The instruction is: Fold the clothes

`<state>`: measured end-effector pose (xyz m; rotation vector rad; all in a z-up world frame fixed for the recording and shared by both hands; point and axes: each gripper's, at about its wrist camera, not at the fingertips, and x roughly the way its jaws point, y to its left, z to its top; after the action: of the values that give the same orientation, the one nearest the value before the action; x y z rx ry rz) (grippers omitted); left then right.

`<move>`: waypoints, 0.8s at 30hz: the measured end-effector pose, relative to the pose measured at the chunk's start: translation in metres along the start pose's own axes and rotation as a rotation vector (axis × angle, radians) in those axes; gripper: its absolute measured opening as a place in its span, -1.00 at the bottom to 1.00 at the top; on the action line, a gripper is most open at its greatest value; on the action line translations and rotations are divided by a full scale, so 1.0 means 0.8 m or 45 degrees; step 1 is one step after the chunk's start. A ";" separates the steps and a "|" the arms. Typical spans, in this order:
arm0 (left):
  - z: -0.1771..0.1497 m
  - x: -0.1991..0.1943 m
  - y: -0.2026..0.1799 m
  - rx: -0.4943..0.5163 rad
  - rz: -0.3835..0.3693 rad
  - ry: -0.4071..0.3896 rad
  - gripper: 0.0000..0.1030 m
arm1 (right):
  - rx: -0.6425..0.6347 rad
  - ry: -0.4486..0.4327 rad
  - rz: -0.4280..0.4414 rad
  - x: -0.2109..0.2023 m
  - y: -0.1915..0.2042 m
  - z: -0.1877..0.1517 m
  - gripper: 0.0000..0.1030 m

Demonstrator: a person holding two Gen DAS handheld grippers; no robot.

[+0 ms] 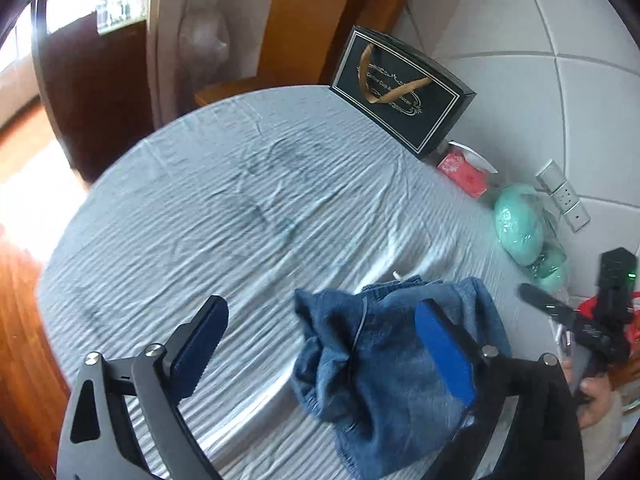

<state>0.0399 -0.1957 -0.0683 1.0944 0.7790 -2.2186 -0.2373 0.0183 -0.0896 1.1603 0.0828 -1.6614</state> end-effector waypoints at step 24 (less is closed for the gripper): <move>-0.114 0.064 -0.044 0.053 0.120 0.160 -0.10 | 0.118 0.082 -0.163 0.003 -0.027 -0.123 -0.97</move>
<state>0.0362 -0.1184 -0.1472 1.2741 0.7209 -2.1126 -0.1909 0.0813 -0.1534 1.3019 0.1248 -1.7556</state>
